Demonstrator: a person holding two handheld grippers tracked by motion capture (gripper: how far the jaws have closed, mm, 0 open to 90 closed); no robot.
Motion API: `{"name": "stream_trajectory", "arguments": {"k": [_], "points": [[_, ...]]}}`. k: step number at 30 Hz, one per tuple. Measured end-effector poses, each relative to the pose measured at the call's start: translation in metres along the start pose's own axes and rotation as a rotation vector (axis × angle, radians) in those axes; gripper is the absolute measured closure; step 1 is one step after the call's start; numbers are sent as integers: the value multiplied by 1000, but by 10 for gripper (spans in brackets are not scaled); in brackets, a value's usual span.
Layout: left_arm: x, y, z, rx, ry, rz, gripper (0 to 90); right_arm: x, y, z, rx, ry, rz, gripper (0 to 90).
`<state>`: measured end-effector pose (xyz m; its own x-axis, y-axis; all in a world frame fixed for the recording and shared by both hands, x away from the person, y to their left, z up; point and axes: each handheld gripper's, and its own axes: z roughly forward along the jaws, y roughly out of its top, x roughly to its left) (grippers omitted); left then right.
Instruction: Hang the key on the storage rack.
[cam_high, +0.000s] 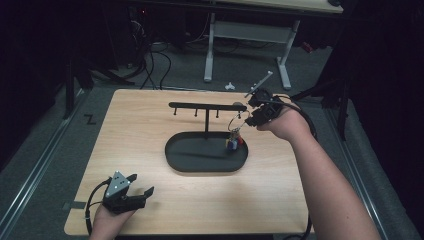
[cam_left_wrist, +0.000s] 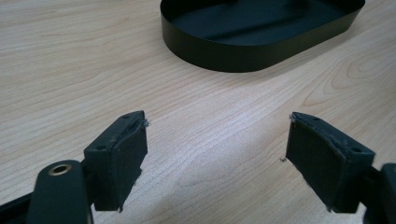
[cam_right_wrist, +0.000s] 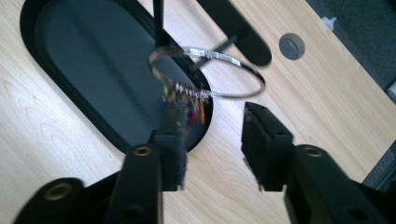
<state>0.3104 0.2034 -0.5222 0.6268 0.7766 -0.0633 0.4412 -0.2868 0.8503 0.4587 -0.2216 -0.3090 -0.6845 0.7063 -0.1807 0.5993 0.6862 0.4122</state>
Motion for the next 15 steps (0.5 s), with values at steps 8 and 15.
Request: {"name": "stream_trajectory", "arguments": {"k": [8,15], "points": [[-1,-1,0,12,2,7,209,9,-45,7,-107,-37,73,391],[-2,-2,2,23,5,12,209,27,-76,17,-229,-70,109,279]]}}
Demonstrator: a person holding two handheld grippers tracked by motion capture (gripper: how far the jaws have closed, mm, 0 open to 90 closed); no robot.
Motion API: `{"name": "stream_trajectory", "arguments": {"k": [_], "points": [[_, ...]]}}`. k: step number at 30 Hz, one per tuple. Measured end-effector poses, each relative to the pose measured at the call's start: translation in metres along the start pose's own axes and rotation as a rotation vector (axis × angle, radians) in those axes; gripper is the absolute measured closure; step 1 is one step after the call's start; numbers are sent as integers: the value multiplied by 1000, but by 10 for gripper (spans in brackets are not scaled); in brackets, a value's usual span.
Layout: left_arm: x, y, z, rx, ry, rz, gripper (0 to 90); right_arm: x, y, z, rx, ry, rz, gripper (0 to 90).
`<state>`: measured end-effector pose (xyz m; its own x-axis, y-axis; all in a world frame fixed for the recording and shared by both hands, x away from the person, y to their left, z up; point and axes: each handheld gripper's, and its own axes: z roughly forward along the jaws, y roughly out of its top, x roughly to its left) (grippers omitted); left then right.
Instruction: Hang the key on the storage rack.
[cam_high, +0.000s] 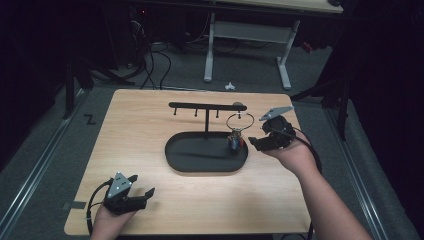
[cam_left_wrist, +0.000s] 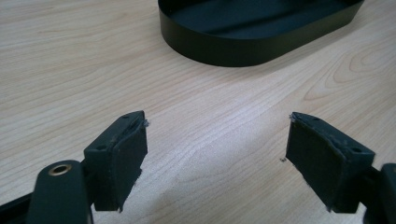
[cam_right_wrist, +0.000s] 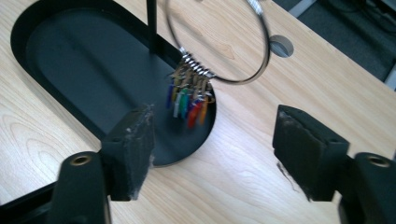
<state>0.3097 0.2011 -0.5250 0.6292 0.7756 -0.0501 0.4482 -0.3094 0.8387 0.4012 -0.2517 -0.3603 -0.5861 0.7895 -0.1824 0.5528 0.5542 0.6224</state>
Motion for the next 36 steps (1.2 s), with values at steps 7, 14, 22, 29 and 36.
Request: {"name": "stream_trajectory", "arguments": {"k": [7,14,22,29,36], "points": [[-1,1,2,-5,3,9,209,20,-47,16,-89,-47,59,248],[-6,1,3,2,4,32,209,34,-95,33,-159,-94,133,202],[-4,-2,1,3,20,48,207,56,-141,48,-217,-122,161,162],[5,-7,-8,-10,70,-12,207,77,-159,60,-231,-73,157,156],[0,-10,-13,-1,91,15,207,85,-154,69,-246,-54,109,161]]}}
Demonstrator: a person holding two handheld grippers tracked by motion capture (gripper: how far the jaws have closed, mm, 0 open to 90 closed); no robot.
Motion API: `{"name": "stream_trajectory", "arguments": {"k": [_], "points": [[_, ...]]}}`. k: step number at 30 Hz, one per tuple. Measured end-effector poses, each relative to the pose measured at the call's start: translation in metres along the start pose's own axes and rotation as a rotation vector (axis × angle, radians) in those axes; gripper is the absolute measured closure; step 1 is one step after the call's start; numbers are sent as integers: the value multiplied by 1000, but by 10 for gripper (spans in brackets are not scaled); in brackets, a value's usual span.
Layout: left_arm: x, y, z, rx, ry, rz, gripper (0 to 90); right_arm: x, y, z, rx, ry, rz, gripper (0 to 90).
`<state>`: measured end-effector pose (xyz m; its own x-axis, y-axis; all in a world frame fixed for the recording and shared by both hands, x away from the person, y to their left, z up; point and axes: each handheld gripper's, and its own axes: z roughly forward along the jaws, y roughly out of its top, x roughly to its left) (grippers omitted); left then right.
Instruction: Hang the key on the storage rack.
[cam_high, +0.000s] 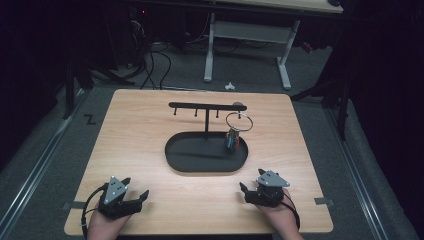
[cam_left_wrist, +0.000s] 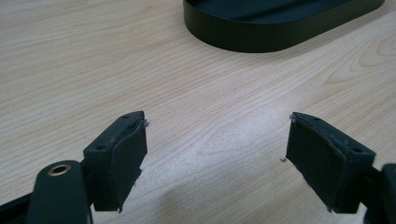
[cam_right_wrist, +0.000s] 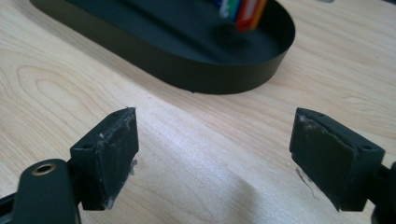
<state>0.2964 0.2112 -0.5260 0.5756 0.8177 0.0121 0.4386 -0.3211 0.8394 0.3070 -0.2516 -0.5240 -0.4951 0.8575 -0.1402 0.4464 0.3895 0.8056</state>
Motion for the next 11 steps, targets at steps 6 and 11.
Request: {"name": "stream_trajectory", "arguments": {"k": [6,11], "points": [[3,2,1,-10,-18,-4,207,-2,-3,0,10,-19,22,161],[2,5,2,-22,-29,0,207,-4,-5,-1,15,-27,36,161]]}}
